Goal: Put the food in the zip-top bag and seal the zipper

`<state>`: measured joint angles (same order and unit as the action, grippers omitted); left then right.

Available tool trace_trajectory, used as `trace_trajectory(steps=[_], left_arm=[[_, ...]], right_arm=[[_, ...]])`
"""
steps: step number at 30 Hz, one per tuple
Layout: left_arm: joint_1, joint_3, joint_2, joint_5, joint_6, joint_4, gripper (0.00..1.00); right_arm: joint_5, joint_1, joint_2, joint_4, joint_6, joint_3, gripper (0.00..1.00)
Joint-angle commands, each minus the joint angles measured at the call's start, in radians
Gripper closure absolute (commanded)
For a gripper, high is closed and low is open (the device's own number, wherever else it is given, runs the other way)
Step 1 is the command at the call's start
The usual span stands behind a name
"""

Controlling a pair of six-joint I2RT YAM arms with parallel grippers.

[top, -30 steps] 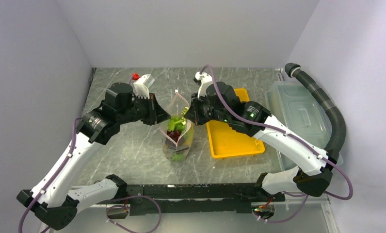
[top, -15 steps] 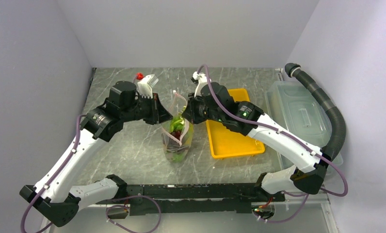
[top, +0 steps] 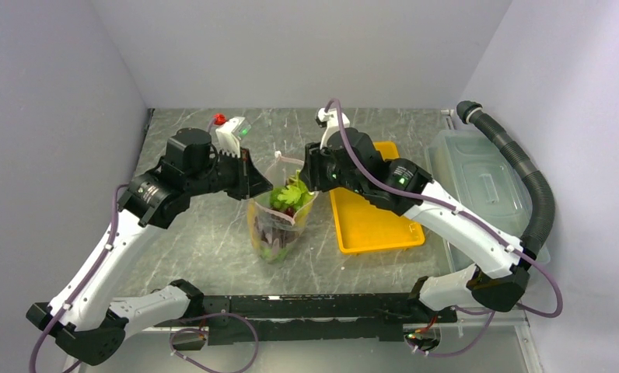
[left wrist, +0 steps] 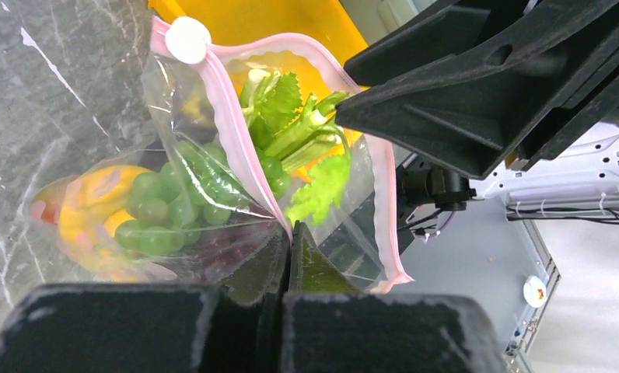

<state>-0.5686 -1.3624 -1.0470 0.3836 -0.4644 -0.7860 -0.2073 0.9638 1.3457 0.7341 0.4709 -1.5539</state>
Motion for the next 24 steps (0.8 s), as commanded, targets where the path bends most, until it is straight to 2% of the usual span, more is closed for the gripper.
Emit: trace_trajectory(steps=[1,13,17,24], left_arm=[[-0.001,-0.074,0.032,0.017,0.031,0.075,1.0],[0.0,-0.103,0.015,0.038,0.062,0.052,1.0],[0.0,-0.13,0.003,0.059,0.094,0.026,1.0],[0.0,-0.174,-0.024,0.159,0.178,-0.026,1.0]], right_arm=[[-0.068,0.004,-0.031,0.024,-0.043,-0.082,0.57],[-0.126,0.004,0.029,0.135,-0.112,-0.187,0.42],[-0.096,0.004,0.02,0.132,-0.208,-0.181,0.37],[-0.022,0.004,-0.07,0.072,-0.421,-0.108,0.35]])
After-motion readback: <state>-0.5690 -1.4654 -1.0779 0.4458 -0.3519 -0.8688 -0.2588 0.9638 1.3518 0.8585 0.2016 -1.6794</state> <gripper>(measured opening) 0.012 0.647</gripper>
